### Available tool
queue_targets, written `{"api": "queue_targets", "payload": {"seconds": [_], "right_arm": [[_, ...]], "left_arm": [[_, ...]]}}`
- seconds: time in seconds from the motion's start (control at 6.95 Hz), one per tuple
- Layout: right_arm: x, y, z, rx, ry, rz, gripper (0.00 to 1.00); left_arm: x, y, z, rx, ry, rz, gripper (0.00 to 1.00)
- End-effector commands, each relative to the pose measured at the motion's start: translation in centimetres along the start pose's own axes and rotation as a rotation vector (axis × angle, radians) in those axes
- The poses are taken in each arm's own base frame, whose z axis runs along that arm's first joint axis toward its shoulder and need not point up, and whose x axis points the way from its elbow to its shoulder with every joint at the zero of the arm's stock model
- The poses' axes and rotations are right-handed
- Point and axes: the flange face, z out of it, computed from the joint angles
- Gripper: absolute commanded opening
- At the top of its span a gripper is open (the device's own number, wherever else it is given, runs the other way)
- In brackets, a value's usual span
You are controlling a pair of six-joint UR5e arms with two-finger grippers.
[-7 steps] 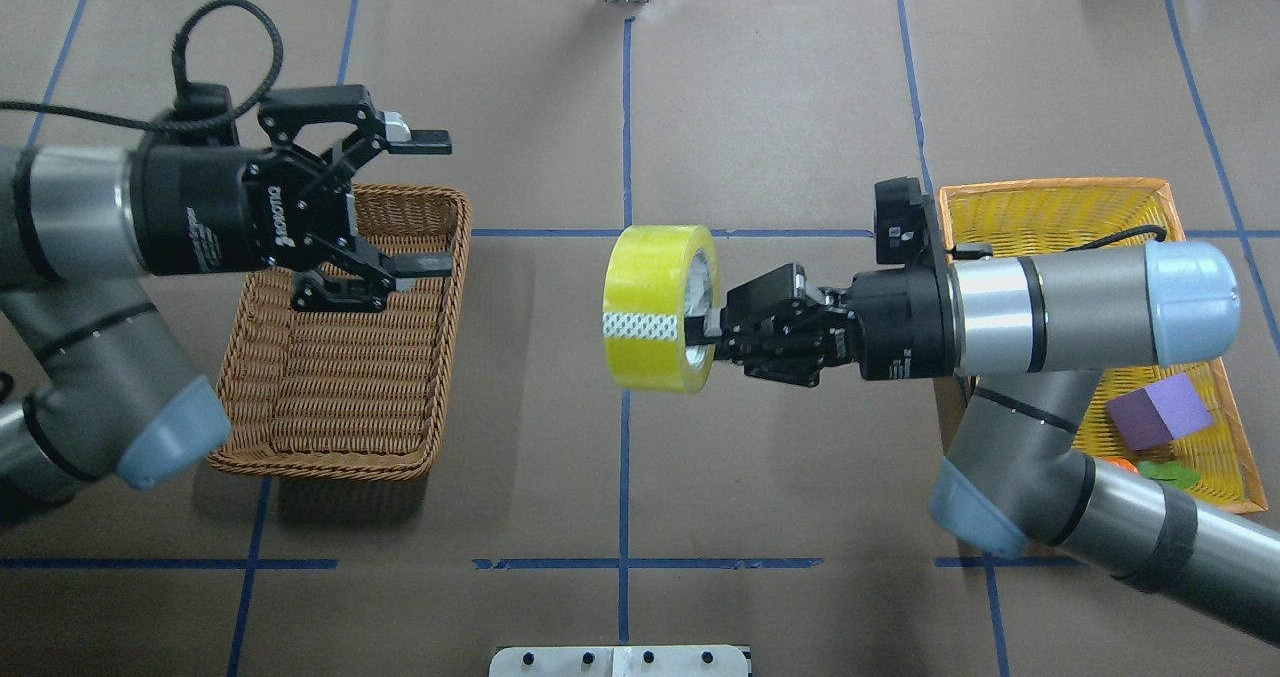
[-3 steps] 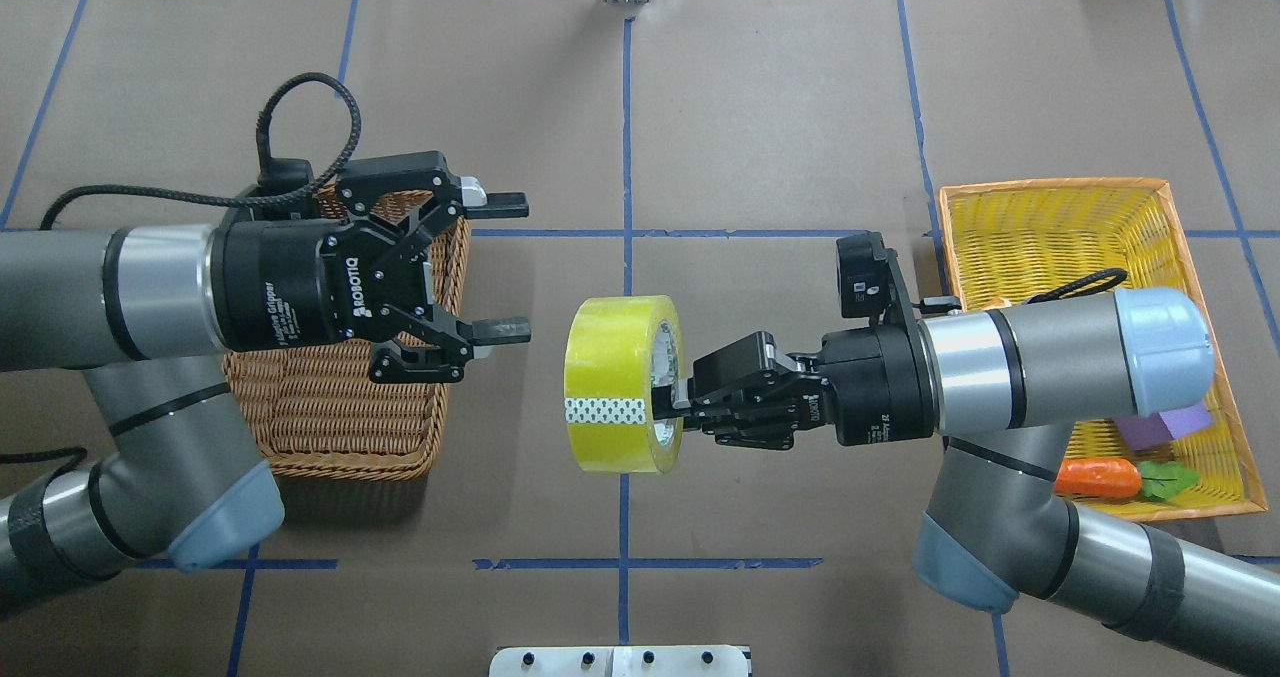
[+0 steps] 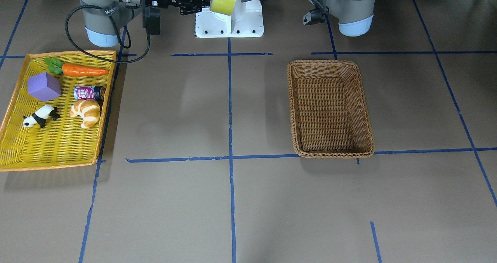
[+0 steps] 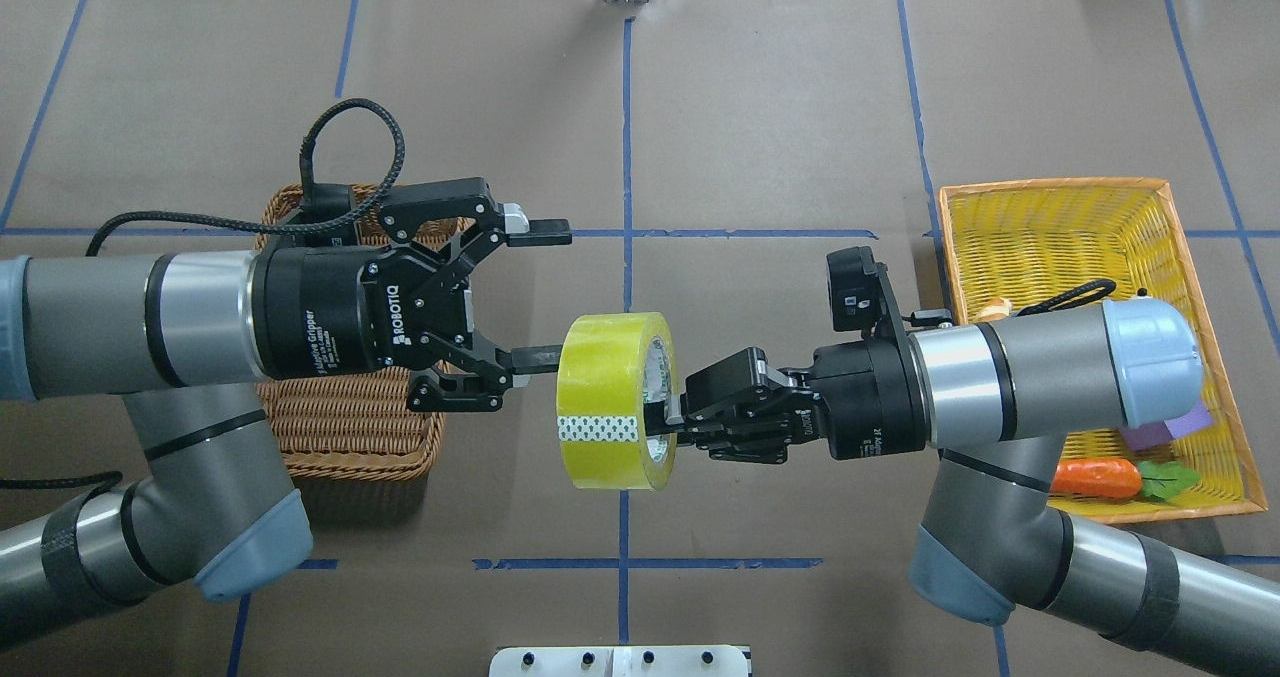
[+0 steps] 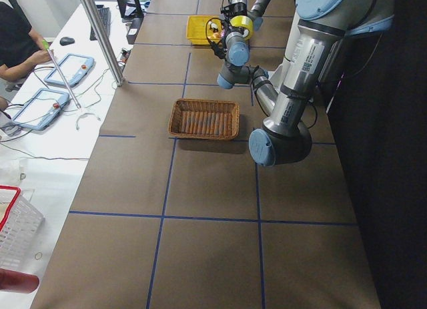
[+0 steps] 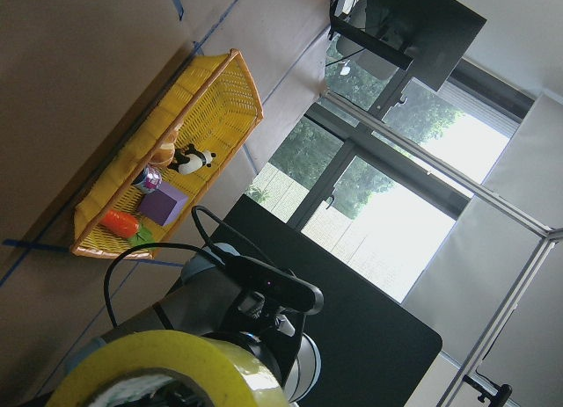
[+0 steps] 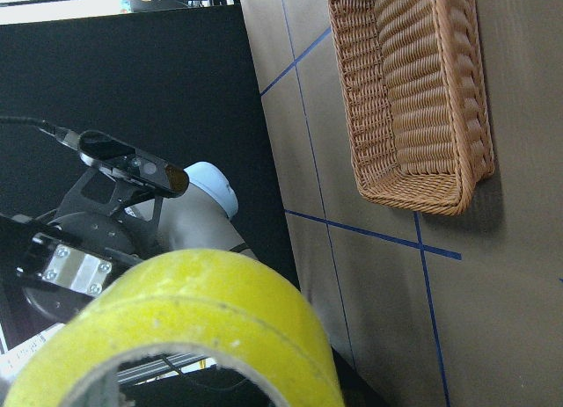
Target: Move tape to another basket
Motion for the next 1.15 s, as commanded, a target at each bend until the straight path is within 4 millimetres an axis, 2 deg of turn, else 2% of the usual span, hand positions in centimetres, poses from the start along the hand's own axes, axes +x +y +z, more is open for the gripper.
{"api": "queue_targets", "payload": {"seconds": [0.0,0.29,0.72,0.86,1.01], "right_arm": [[0.2,0.1,0.2,-0.003,0.001,0.004,0.00],[0.5,0.7,1.0,0.007,-0.012,0.014,0.00],[0.5,0.8,1.0,0.005,-0.013,0.013,0.00],[0.4,0.8,0.9,0.005,-0.017,0.007,0.00],[0.4,0.8,0.9,0.004,-0.018,0.006,0.07]], "left_arm": [[-0.5,0.8,1.0,-0.016,-0.003,-0.011,1.00],[-1.2,1.5,1.9,-0.035,-0.011,-0.024,1.00],[-1.1,1.4,2.1,-0.025,0.003,-0.024,1.00],[-1.2,1.4,2.2,-0.026,0.002,-0.026,0.95],[-1.4,1.5,2.2,-0.027,-0.001,-0.033,0.68]]}}
